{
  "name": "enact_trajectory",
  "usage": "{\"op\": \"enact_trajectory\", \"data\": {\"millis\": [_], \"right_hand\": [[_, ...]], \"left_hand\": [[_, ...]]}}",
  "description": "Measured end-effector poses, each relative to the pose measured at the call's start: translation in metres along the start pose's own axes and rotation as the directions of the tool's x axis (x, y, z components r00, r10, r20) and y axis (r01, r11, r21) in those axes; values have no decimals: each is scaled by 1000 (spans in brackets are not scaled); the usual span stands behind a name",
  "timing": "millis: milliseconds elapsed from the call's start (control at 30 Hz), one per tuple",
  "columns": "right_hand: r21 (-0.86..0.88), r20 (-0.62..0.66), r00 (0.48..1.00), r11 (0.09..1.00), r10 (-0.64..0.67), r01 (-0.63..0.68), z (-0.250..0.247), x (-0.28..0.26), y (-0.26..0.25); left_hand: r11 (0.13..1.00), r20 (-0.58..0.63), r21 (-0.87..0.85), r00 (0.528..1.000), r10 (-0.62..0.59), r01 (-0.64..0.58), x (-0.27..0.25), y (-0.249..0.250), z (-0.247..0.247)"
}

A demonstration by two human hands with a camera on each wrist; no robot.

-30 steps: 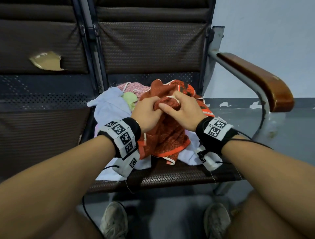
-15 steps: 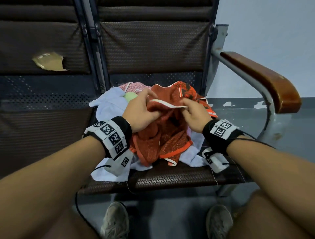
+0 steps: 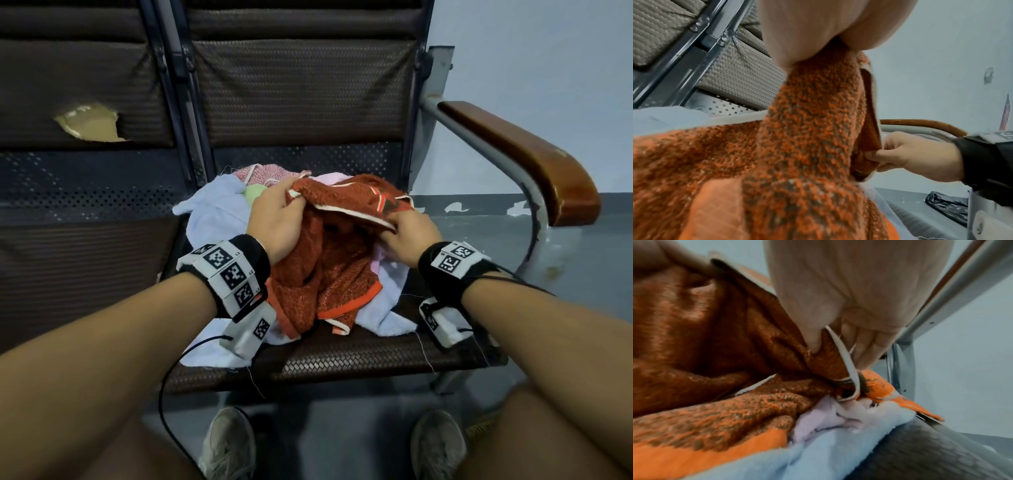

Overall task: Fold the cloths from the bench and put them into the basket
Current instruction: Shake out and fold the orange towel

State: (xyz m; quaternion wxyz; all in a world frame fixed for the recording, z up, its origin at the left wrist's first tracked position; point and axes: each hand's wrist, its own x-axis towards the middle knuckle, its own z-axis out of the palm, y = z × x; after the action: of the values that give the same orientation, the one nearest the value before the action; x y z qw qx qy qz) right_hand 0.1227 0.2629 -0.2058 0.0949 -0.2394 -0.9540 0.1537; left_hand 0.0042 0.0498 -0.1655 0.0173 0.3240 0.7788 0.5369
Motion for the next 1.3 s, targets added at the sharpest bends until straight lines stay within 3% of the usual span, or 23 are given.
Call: {"op": "enact_trajectory", "data": {"millis": [100,167,233,300,367,433,533,633,700,800,900,1000,1067,1133,1233,1300], "right_hand": [[161,-148,988,987,54,-30,-3,1,1],[337,-261,965,940,33,59,-12,0,-12],[385,-330,943,906,-43,176,-21,-4,-30],[381,-273,949,888,-157,257,-26,-12,-45],[338,-104,964,903,-245,266,-26,-19,-49],[214,60,965,948,-254,236,-23,-24,-42],[116,175,973,984,-152,133,-22,-28,-25],[217,109,990,974,-93,67,-26,-29,-15],[353,2,989,925,-147,137,-30,-32,-16],[382,-79,931,852,-357,359,-35,-40,-27],[304,101,896,871,-433,387,-34,-45,-41],[237,237,930,945,-281,225,-23,-50,-50],[265,195,966,958,-167,113,-18,-50,-56],[326,110,986,942,-124,82,-15,-46,-62],[455,15,999,890,-28,19,-13,-35,-64],[559,-5,997,828,71,-56,-11,-29,-61]], "left_hand": [[997,-42,78,999,9,-6,1,-5,-4],[994,79,99,996,34,-42,2,-8,-1],[973,257,229,966,-24,-37,0,-10,8],[927,305,373,949,-84,-38,-2,-13,19],[903,232,429,965,-122,12,0,-14,24],[889,100,443,980,-173,112,7,-10,24],[893,-18,345,953,-302,289,22,-7,16],[882,1,249,911,-413,400,29,-2,7],[880,29,61,880,-473,471,27,-2,8],[764,190,-321,829,-526,559,15,12,15],[713,310,-437,836,-452,548,12,24,17],[670,382,-486,825,-416,562,8,36,19],[680,424,-474,822,-381,560,3,42,22],[714,445,-444,825,-348,541,1,49,25],[844,265,-376,918,-297,382,1,48,29],[930,113,-238,959,-262,282,2,43,26]]}}
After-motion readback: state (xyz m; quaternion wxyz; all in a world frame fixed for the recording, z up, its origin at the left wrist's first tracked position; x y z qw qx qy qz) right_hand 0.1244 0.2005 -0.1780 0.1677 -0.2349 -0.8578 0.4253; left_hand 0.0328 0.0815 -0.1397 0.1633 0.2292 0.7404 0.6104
